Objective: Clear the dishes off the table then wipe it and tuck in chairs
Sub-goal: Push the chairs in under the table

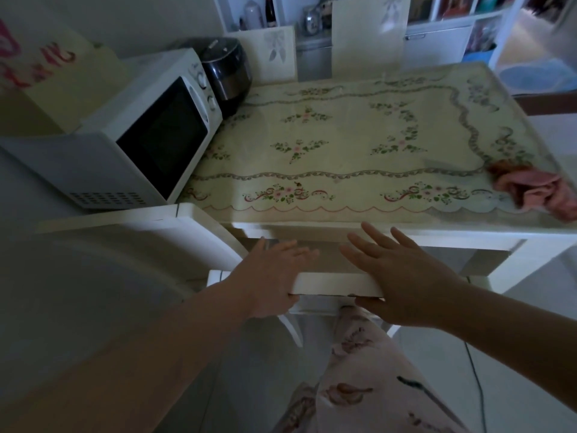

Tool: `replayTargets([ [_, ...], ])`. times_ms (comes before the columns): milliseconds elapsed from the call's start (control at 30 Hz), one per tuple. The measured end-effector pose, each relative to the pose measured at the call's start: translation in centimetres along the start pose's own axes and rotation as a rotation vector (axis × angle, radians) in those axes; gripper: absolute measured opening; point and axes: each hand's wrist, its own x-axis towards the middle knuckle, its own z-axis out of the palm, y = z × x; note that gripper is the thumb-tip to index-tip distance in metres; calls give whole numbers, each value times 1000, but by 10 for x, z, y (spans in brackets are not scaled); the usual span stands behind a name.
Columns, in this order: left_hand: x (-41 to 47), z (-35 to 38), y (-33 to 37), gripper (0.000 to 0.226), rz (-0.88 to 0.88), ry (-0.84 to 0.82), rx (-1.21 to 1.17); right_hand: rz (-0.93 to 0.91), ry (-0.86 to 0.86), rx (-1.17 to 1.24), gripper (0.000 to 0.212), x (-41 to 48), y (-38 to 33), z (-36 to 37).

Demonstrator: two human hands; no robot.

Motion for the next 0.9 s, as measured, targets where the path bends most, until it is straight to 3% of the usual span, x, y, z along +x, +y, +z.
replayTargets([
  [900, 63, -17, -54, 87, 33, -20, 20, 32, 28, -136, 83, 70, 35, -10],
])
